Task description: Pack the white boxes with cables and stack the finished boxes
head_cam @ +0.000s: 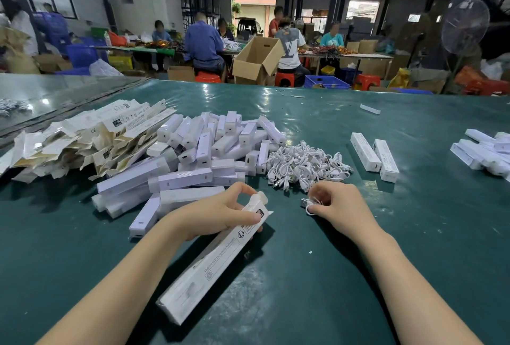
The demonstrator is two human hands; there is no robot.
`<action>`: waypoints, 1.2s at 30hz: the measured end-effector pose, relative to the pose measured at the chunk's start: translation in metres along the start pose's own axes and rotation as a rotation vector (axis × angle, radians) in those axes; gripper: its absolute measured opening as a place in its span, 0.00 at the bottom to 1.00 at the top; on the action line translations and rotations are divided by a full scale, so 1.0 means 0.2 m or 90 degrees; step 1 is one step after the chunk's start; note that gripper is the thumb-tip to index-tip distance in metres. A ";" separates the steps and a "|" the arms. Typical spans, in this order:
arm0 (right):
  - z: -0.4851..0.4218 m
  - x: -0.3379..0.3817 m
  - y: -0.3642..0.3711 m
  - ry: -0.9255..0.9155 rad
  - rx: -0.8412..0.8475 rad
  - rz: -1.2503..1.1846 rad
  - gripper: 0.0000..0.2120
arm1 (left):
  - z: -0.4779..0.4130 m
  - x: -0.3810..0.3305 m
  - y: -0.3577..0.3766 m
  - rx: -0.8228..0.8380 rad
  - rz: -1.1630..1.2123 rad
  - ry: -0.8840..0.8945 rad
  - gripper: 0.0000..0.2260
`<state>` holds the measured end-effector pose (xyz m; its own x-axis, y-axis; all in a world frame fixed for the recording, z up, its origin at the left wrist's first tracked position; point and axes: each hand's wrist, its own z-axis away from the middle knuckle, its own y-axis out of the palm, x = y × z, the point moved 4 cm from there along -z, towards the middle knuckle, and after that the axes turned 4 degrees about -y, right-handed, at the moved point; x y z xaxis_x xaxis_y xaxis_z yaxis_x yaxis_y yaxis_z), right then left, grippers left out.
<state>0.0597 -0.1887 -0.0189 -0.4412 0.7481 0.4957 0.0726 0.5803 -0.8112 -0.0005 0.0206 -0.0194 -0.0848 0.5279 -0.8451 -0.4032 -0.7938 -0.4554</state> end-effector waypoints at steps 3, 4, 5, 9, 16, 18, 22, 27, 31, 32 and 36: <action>0.00 0.07 0.04 0.074 -0.088 -0.222 0.19 | 0.00 -0.01 0.01 -0.003 0.018 0.015 0.16; -0.01 0.10 0.06 0.097 -0.105 -0.325 0.21 | 0.00 -0.01 0.02 -0.002 0.018 0.019 0.16; -0.01 0.14 0.09 0.104 -0.111 -0.403 0.20 | 0.00 -0.01 0.02 -0.001 0.015 0.021 0.16; 0.01 0.26 0.15 0.040 -0.036 -0.463 0.11 | 0.00 -0.03 0.02 -0.003 0.049 0.042 0.17; 0.02 0.30 0.10 -0.047 0.161 -0.451 0.12 | 0.00 -0.06 0.03 0.011 0.060 0.069 0.15; 0.03 0.31 0.09 -0.061 0.181 -0.417 0.11 | 0.01 -0.06 0.03 0.025 0.058 0.068 0.16; 0.04 0.31 0.09 -0.057 0.222 -0.467 0.10 | 0.03 -0.07 0.02 0.033 0.086 0.082 0.19; 0.05 0.31 0.09 -0.048 0.233 -0.530 0.13 | 0.03 -0.06 0.01 0.048 0.074 0.090 0.17; 0.05 0.32 0.11 -0.021 0.203 -0.593 0.14 | 0.03 -0.06 0.00 0.050 0.015 0.078 0.16; 0.05 0.32 0.12 -0.021 0.204 -0.601 0.14 | 0.03 -0.06 0.01 0.060 0.004 0.074 0.16; 0.05 0.33 0.14 -0.023 0.200 -0.625 0.15 | 0.04 -0.06 0.01 0.082 -0.010 0.078 0.15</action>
<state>0.0236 -0.1275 -0.0118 -0.2075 -0.0232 0.9780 -0.5687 0.8163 -0.1012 -0.0074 0.0157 -0.0084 0.0311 0.4927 -0.8697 -0.5174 -0.7365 -0.4357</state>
